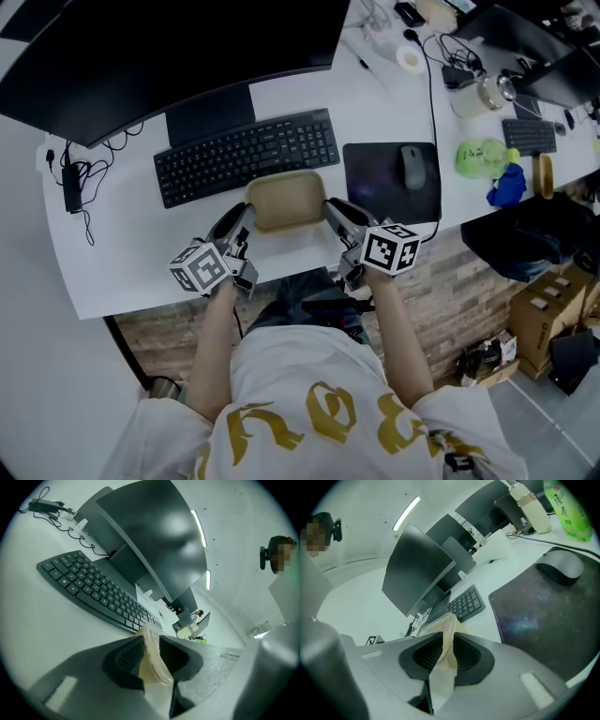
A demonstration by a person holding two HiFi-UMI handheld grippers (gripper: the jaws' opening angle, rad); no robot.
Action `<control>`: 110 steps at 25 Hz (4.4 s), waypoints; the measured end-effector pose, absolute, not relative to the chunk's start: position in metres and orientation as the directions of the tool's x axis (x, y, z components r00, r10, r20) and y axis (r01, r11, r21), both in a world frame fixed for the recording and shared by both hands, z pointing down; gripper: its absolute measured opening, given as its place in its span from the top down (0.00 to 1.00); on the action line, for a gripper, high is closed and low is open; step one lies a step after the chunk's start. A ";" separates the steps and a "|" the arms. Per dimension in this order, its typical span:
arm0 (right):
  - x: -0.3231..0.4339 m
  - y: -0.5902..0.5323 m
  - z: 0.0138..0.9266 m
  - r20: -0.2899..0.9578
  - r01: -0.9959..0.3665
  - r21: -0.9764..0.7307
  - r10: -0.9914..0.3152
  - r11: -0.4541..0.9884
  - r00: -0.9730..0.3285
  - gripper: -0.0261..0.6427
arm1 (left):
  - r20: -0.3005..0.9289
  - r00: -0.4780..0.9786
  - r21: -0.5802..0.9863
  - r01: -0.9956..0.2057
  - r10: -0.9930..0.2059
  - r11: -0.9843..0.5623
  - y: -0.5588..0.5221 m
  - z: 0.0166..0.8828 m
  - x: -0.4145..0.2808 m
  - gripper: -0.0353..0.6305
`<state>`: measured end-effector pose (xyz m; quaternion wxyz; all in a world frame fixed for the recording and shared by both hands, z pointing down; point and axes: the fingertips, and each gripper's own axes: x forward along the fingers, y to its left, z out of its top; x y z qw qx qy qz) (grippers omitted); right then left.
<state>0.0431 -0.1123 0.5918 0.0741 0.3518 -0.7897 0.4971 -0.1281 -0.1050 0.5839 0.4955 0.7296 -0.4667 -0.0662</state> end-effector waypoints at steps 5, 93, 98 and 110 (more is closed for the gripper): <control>0.042 -0.112 0.589 0.465 -0.633 -0.722 -0.482 0.279 -0.743 0.83 | 0.403 0.553 0.736 -0.670 -0.729 -0.101 -0.104 0.584 -0.127 0.80; 0.091 -0.111 0.474 0.353 -0.799 -0.521 -0.777 0.300 -0.521 0.92 | -0.057 0.632 0.977 -0.125 -0.773 -0.174 -0.084 0.442 -0.107 0.90; 0.086 -0.108 0.468 0.340 -0.797 -0.499 -0.770 0.339 -0.540 0.92 | -0.059 0.628 0.974 -0.134 -0.776 -0.183 -0.083 0.437 -0.109 0.90; 0.085 -0.104 0.469 0.347 -0.790 -0.493 -0.751 0.363 -0.561 0.92 | -0.032 0.628 0.968 -0.175 -0.778 -0.181 -0.080 0.441 -0.109 0.90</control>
